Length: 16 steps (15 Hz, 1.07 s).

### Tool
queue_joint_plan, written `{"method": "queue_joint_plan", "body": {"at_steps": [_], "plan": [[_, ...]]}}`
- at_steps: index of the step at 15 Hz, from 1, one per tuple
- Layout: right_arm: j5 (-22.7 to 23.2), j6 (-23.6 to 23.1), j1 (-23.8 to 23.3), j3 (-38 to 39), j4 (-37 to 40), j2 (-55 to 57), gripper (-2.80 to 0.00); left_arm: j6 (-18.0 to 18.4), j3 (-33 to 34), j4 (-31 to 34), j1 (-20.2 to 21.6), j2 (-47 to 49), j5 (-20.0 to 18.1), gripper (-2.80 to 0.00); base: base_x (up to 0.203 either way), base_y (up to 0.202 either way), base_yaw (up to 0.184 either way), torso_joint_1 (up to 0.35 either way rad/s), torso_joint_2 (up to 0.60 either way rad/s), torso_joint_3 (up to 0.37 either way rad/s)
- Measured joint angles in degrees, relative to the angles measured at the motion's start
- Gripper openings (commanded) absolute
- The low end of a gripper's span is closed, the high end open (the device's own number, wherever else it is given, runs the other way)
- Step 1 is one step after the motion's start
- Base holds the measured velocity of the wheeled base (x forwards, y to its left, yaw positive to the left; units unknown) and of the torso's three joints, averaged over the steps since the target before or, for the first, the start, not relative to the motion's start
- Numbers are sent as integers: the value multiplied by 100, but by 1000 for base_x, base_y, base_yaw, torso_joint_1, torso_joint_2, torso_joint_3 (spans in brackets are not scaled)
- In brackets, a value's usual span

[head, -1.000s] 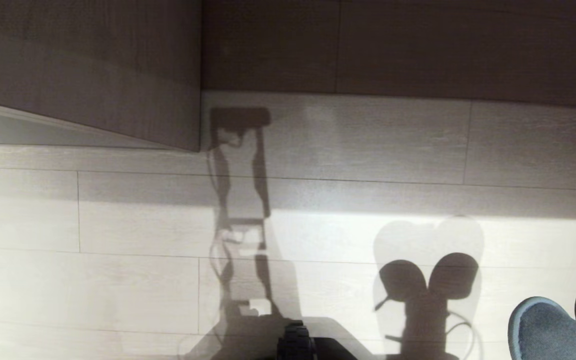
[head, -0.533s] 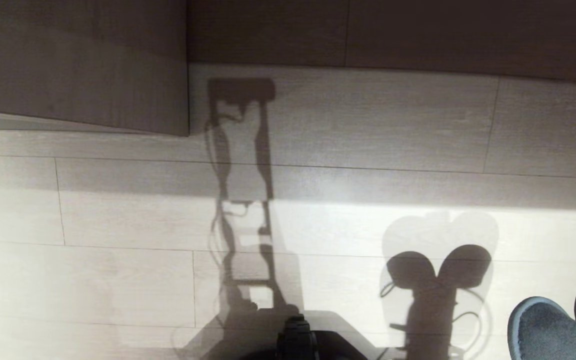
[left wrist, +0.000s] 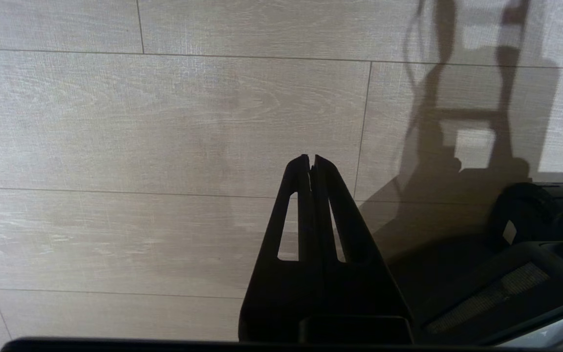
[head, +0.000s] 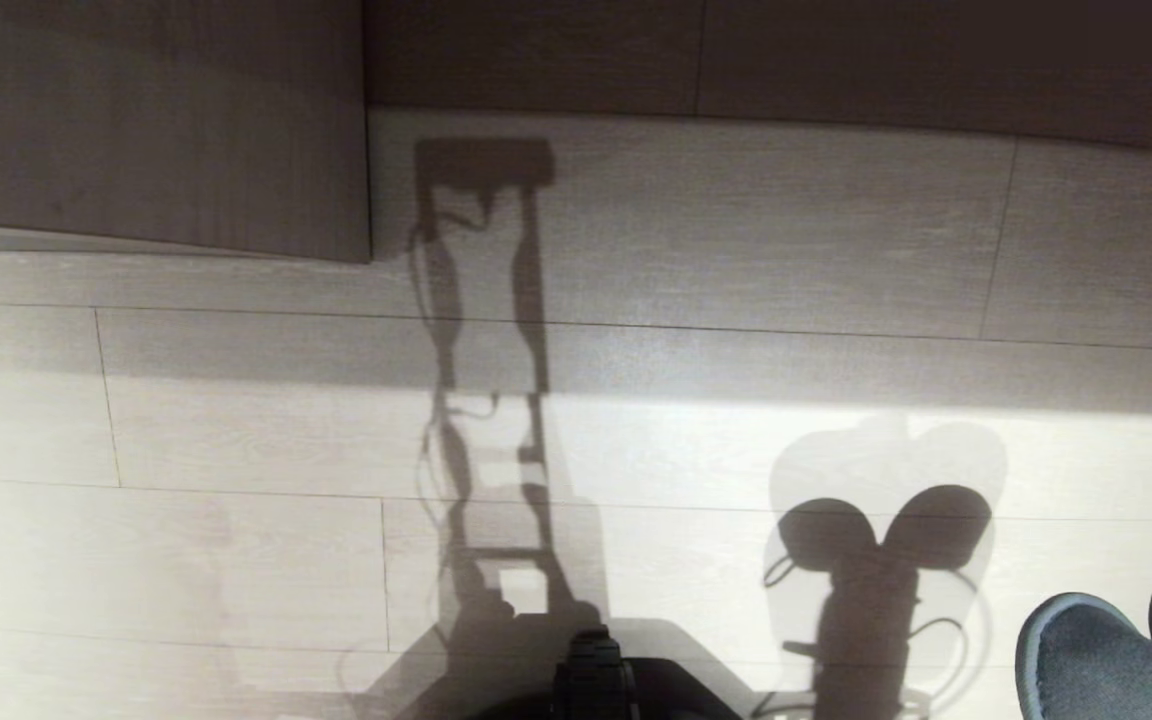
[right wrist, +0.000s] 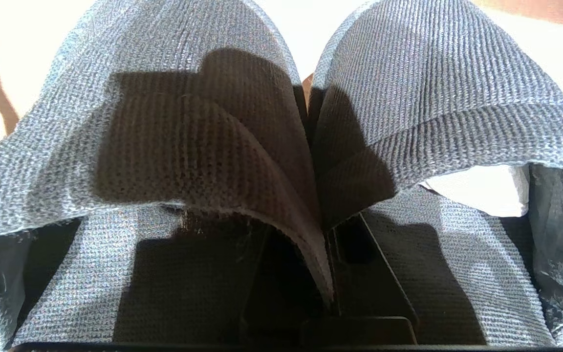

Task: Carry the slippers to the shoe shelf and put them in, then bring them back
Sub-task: Place the slippers on the floor

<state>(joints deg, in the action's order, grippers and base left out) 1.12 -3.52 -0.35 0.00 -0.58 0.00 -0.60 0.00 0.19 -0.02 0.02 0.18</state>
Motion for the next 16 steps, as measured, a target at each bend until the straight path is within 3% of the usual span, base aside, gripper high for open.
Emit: {"method": "queue_joint_plan", "body": {"at_steps": [5,8,11,16], "plan": [[369,115,9,-624,-275,352,-280,16,0,3,2,0,-4,-280,0,0,0,0,0,0],[430,135,22,-1061,-1109,1753,-280,16,0,8,-2,0,-2,-280,0,0,0,0,0,0],[382,-48,-1,-1500,-2584,3926,-280,18,0,8,0,0,-2,-280,0,0,0,0,0,0],[-75,-277,-33,-2402,-6084,7620,-280,16,0,3,-2,0,-2,-280,0,0,0,0,0,0]]}}
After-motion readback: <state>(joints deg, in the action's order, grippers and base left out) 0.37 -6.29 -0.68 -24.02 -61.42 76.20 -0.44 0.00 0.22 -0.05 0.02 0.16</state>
